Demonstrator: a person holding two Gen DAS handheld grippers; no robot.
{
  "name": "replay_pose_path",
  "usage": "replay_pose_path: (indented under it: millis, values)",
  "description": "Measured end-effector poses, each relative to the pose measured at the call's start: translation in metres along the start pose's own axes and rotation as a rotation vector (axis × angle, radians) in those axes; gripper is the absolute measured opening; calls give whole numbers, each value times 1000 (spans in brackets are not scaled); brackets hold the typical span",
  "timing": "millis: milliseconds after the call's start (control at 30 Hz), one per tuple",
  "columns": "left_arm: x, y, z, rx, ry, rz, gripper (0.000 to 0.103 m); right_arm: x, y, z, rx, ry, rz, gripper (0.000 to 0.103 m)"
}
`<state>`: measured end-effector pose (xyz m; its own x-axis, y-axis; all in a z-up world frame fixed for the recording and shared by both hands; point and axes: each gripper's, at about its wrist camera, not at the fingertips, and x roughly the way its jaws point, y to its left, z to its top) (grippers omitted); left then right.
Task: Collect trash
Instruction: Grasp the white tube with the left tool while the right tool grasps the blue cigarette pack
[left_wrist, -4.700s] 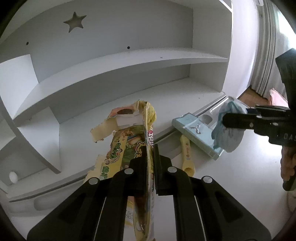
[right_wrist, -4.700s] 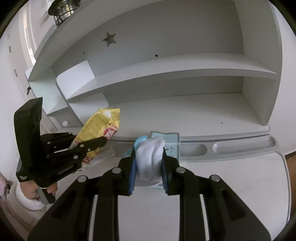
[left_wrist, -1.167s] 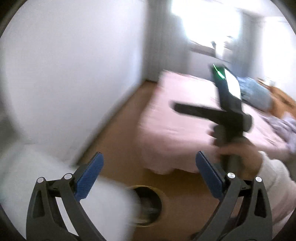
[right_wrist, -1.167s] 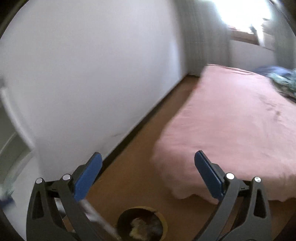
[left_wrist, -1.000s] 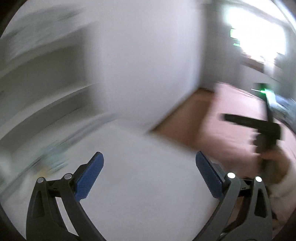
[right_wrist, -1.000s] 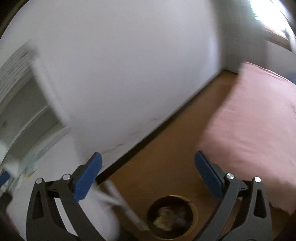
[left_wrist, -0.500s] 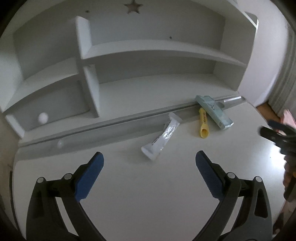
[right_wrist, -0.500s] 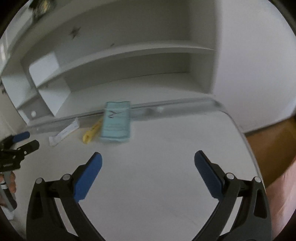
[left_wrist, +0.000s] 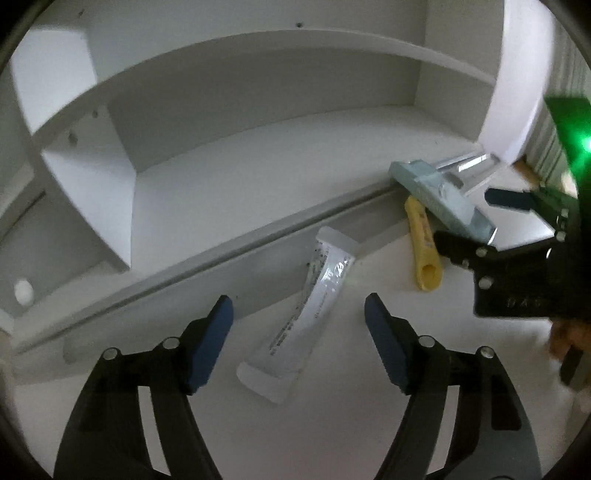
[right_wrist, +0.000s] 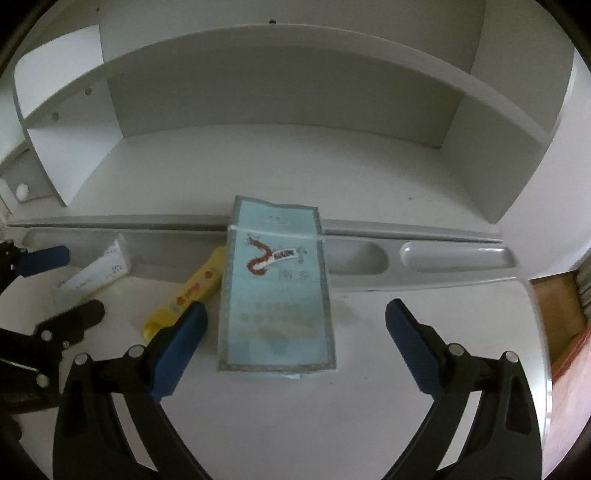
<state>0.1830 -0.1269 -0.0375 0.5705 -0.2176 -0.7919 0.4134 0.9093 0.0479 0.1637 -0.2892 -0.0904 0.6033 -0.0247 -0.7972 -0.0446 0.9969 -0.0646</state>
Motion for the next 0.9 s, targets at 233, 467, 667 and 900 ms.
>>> replay_pose_path:
  millis: [233, 467, 667, 900]
  values:
    - [-5, 4, 3, -12, -38, 24, 18, 3, -9, 6, 14, -25, 53, 56]
    - [0, 16, 3, -78, -55, -40, 15, -15, -18, 2, 41, -109, 26, 55]
    - [3, 14, 4, -64, -49, -42, 15, -23, -35, 3, 95, -140, 3, 55]
    - [5, 12, 5, -49, -46, -44, 16, -20, -23, -1, 58, -118, 28, 55]
